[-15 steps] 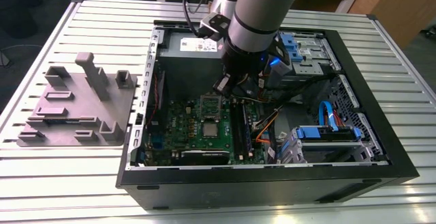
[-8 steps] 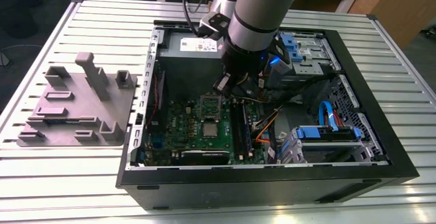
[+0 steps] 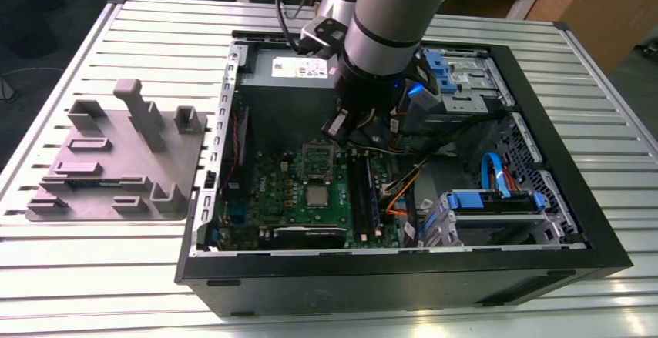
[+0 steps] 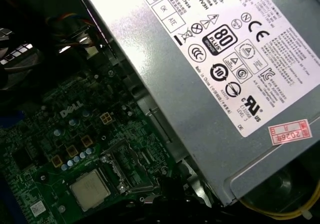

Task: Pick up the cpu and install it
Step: 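Close the cpu cover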

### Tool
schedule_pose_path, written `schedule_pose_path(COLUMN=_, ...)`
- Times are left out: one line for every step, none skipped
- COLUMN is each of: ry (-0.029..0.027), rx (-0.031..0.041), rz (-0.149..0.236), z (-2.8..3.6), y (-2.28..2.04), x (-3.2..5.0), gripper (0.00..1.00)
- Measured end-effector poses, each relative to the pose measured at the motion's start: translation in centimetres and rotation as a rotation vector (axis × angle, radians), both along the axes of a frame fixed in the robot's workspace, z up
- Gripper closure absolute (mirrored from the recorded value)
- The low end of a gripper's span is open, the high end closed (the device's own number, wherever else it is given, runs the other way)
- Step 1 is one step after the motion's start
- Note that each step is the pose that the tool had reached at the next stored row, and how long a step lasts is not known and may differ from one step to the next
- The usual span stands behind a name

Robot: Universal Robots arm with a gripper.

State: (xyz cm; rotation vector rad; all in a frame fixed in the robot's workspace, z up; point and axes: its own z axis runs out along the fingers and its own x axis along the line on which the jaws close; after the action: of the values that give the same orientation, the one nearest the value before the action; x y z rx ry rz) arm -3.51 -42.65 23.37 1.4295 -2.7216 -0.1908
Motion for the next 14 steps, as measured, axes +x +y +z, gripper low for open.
schedule_pose_path(ry=0.0001, rx=-0.0002, rz=0.002, z=0.03, y=0.00, x=-0.01, gripper=0.90)
schedule_pose_path(ry=0.0000, rx=-0.0002, rz=0.004, z=0.06, y=0.00, x=-0.01, gripper=0.90)
schedule_pose_path(ry=0.0001, rx=-0.0003, rz=0.006, z=0.08, y=0.00, x=-0.02, gripper=0.90)
schedule_pose_path(ry=0.0001, rx=-0.0001, rz=0.008, z=0.10, y=0.00, x=-0.03, gripper=0.90)
schedule_pose_path(ry=0.0001, rx=-0.0001, rz=0.010, z=0.11, y=0.00, x=-0.03, gripper=0.90)
schedule_pose_path(ry=0.0001, rx=-0.0002, rz=0.011, z=0.13, y=0.00, x=-0.03, gripper=0.90)
schedule_pose_path(ry=0.0001, rx=-0.0002, rz=0.013, z=0.14, y=0.00, x=-0.04, gripper=0.90)
schedule_pose_path(ry=0.0001, rx=-0.0002, rz=0.015, z=0.16, y=0.00, x=-0.04, gripper=0.90)
schedule_pose_path(ry=0.0001, rx=-0.0002, rz=0.016, z=0.17, y=0.00, x=-0.04, gripper=0.90)
schedule_pose_path(ry=0.0001, rx=-0.0002, rz=0.017, z=0.19, y=0.00, x=-0.05, gripper=0.90)
schedule_pose_path(ry=0.0001, rx=-0.0002, rz=0.018, z=0.20, y=0.00, x=-0.06, gripper=0.90)
schedule_pose_path(ry=0.0001, rx=-0.0002, rz=0.020, z=0.21, y=0.00, x=-0.07, gripper=0.90)
schedule_pose_path(ry=0.0001, rx=-0.0002, rz=0.021, z=0.22, y=0.00, x=-0.07, gripper=0.90)
schedule_pose_path(ry=0.0001, rx=-0.0002, rz=0.022, z=0.23, y=0.00, x=-0.08, gripper=0.90)
